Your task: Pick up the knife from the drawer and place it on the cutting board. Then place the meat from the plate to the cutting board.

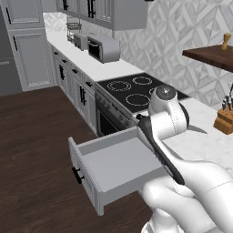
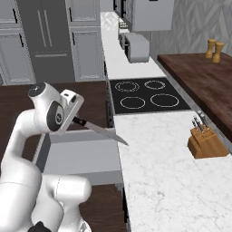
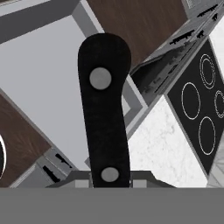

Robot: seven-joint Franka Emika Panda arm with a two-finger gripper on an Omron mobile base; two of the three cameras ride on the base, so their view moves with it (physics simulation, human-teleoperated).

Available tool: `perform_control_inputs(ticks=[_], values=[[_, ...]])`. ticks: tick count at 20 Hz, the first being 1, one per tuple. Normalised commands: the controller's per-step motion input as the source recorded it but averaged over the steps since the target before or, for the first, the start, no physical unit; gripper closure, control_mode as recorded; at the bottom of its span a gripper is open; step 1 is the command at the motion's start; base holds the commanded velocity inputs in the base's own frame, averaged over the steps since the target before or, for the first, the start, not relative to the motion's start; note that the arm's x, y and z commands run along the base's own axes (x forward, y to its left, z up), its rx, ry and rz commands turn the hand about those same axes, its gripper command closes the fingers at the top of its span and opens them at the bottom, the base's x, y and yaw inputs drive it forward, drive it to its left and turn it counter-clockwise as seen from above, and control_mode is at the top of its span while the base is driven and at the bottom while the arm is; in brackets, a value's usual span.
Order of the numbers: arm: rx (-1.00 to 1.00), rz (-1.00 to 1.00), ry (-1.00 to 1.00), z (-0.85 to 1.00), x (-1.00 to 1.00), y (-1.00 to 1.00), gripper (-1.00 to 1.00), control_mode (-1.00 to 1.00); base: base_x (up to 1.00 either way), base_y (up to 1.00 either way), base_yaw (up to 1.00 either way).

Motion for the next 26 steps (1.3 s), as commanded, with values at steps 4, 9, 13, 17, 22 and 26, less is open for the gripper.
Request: perform_control_inputs(ticks=[4,9,13,17,22,26], values=[[0.0,0.0,0.0,-0.01,0.0,0.0,1.0,1.0,-0.2,0.0,-0.22],[0.0,0.0,0.0,0.0,0.0,0.0,1.0,1.0,-0.41,0.03,-0.61],[0.0,0.0,0.0,0.0,0.0,0.0,1.0,1.0,-0.88,0.29,-0.75],[0.0,0.0,0.0,0.0,0.0,0.0,1.0,1.0,-0.77,0.11,-0.83],[0.0,0.0,0.0,0.0,0.0,0.0,1.0,1.0,-0.11,0.0,-0.98],[0.0,0.0,0.0,0.0,0.0,0.0,1.0,1.0,0.0,-0.25,-0.94]])
